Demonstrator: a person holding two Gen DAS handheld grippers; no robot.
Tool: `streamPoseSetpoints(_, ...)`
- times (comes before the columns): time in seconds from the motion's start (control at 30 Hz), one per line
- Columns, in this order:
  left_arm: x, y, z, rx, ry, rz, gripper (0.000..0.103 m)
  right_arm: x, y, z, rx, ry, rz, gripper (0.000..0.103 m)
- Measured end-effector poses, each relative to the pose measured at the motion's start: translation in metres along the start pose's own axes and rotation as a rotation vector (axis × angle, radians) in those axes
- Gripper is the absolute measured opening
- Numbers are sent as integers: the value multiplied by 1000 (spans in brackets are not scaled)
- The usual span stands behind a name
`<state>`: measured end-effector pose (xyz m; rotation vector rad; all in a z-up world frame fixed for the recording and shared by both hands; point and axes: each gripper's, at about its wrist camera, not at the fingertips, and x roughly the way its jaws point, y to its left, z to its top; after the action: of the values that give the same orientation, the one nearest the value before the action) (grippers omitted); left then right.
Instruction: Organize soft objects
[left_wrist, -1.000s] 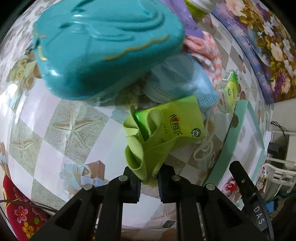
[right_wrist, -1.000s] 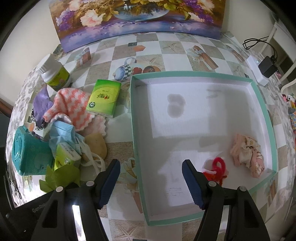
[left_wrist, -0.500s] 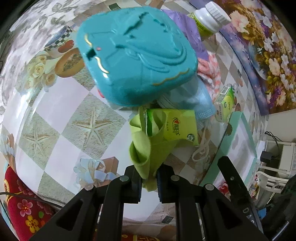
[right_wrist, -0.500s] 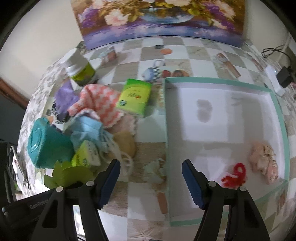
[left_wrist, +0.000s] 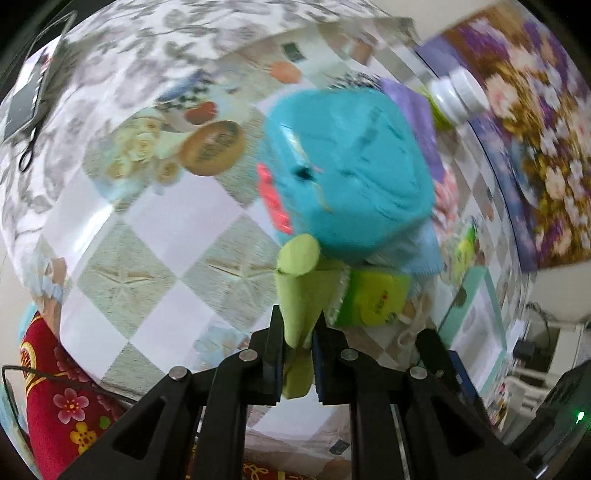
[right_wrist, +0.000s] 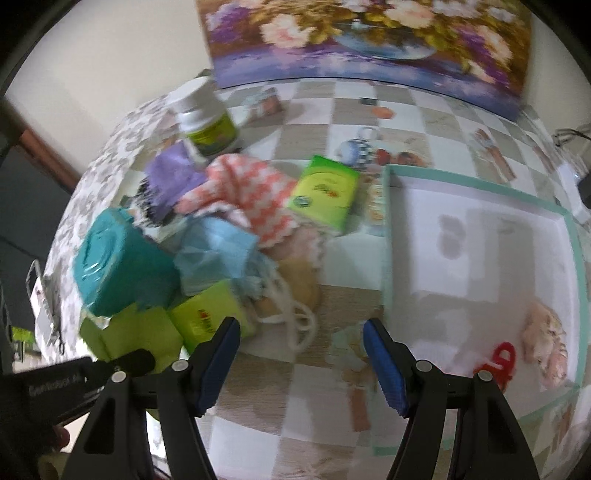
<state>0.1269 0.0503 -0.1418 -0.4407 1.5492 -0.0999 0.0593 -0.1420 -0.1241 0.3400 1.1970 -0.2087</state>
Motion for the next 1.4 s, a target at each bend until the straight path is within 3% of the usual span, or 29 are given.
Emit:
streamPoseSetpoints(0.2, -6, 35, 10, -107, 6, -7, 13, 12, 30, -4, -109, 9, 44, 73)
streamPoseSetpoints(0.5, -2, 51, 10, -142, 22, 0, 13, 31, 54, -9, -211, 41, 69, 73)
streamPoseSetpoints(0.87, 8, 37, 12, -167, 25, 7, 13, 53, 64, -7, -215, 72, 52, 72)
streamPoseSetpoints(1.4, 13, 30, 16, -150, 18, 6, 13, 33, 47, 0, -134, 71, 96, 69)
